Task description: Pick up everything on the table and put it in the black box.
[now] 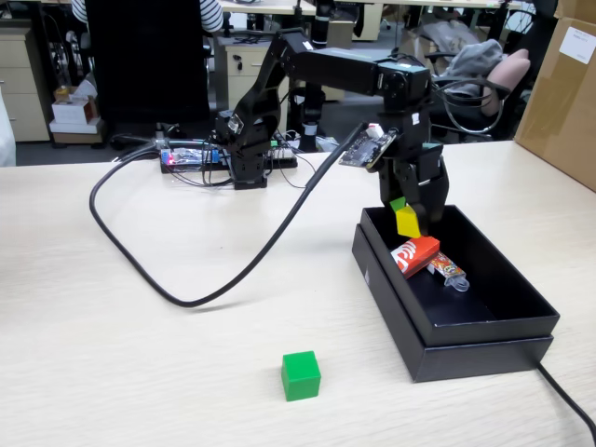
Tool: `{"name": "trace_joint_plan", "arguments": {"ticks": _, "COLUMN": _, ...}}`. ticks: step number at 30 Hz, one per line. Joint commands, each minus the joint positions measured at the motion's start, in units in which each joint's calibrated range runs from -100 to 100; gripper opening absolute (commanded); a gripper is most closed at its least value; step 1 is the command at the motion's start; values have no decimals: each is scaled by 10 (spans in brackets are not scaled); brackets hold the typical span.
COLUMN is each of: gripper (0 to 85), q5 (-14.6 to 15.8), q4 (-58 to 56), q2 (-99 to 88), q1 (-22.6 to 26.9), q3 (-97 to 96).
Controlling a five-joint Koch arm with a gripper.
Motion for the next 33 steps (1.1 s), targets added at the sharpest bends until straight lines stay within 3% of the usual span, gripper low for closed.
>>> {"name": "trace_joint_plan", "arguments": {"ticks": 1, "gripper": 98, "q5": -2, "q4": 2, "q2": 4, "q1": -6, "q3": 33}}
{"name": "trace_joint_plan", "arguments": {"ticks": 5, "gripper": 161, "q5": -3, "q4": 3, "q2": 8, "q1": -7, "q3": 30}}
{"name": "trace_joint_plan", "arguments": {"ticks": 7, "gripper": 281, "q5": -4, "q4": 2, "q2": 7, "q1": -6, "q3": 29}}
{"name": "trace_joint_plan", "arguments": {"ticks": 8, "gripper": 290, "q5": -4, "q4": 3, "q2": 5, "q1": -6, "q3": 29}}
{"name": "trace_joint_plan", "arguments": {"ticks": 19, "gripper": 290, "q5": -4, "q4": 2, "q2": -99, "q1": -21, "q3": 89}}
{"name": "trace_joint_plan", "arguments": {"ticks": 28, "gripper": 293, "q5": -19, "q4": 3, "q2": -119, "q1": -94, "q3": 162}}
{"name": "trace_joint_plan", "arguments": {"ticks": 29, "gripper": 342, "q5": -22, "q4": 3, "q2": -109, "q1": -106, "q3": 160}}
{"name": "trace_joint_plan", "arguments": {"ticks": 33, "gripper": 360, "q5": -30, "q4": 9, "q2": -77, "q1": -129, "q3": 154}}
